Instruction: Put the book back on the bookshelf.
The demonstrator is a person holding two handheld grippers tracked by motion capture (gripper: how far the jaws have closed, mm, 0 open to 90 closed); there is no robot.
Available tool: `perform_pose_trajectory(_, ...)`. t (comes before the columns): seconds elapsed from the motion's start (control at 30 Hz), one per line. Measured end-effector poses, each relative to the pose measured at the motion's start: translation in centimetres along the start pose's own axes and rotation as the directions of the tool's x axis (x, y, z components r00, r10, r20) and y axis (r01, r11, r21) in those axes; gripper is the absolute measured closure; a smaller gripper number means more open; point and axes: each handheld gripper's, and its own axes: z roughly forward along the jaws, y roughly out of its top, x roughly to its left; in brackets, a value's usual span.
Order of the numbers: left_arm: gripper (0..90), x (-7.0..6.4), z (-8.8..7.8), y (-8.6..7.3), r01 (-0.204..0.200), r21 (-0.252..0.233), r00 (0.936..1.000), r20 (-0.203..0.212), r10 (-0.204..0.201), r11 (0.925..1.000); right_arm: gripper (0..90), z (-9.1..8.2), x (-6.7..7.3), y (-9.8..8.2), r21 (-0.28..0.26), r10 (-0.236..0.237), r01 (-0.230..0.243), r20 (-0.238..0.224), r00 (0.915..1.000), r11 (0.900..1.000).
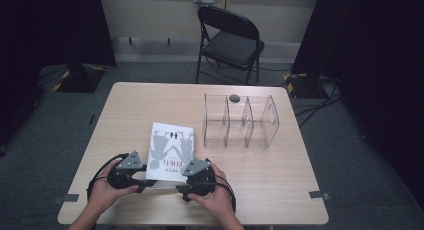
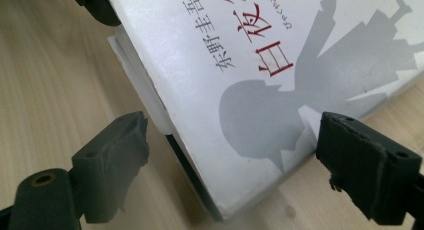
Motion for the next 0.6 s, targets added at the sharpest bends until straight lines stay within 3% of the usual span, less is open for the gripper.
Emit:
perform_pose_trajectory(0.13, 41.6, 0.0, -0.1, 0.2, -0.005, 0.005, 1.0, -0.006, 0.005, 1.0, 12.2, 0.2, 0.1, 0.5, -0.003, -0.011, 0.011, 0.002, 0.9999, 1.0)
perform_pose_trajectory(0.17, 41.7, 0.0, -0.2, 0.3, -0.006, 0.002, 1.0, 0.002, 0.006, 1.0, 12.2, 0.5, 0.3, 0.7, 0.006, -0.026, 0.025, 0.026, 0.9993, 1.0)
perform_pose_trajectory(0.2, 41.7, -0.1, -0.1, 0.3, 0.011, -0.015, 0.9999, -0.003, -0.011, 0.9998, 12.2, 0.6, 0.3, 0.8, 0.0, -0.031, 0.031, 0.024, 0.9992, 1.0)
perform_pose_trajectory(0.23, 41.8, 0.0, -0.3, 0.3, -0.009, 0.004, 0.9999, -0.006, 0.009, 0.9999, 12.2, 0.7, 0.4, 0.9, -0.001, -0.026, 0.026, 0.021, 0.9995, 1.0)
perform_pose_trajectory(0.4, 41.9, -0.1, -0.2, 0.4, 0.007, -0.014, 1.0, -0.004, -0.007, 0.9999, 12.0, 1.0, 0.6, 1.2, -0.004, -0.035, 0.035, 0.032, 0.9989, 0.999)
perform_pose_trajectory(0.47, 41.9, 0.0, -0.4, 0.6, -0.01, 0.01, 0.9999, -0.006, 0.01, 0.9999, 11.1, 1.2, 0.7, 1.3, -0.01, -0.037, 0.037, 0.039, 0.9986, 0.999)
perform_pose_trajectory(0.57, 41.9, -0.1, -0.3, 0.7, 0.003, 0.001, 1.0, 0.002, -0.003, 1.0, 10.1, 1.3, 0.9, 1.4, -0.008, -0.049, 0.049, 0.048, 0.9976, 0.999)
perform_pose_trajectory(0.6, 41.9, 0.0, -0.4, 0.8, -0.01, 0.012, 0.9999, -0.003, 0.01, 0.9999, 10.1, 1.4, 0.9, 1.4, -0.008, -0.057, 0.058, 0.05, 0.9971, 0.998)
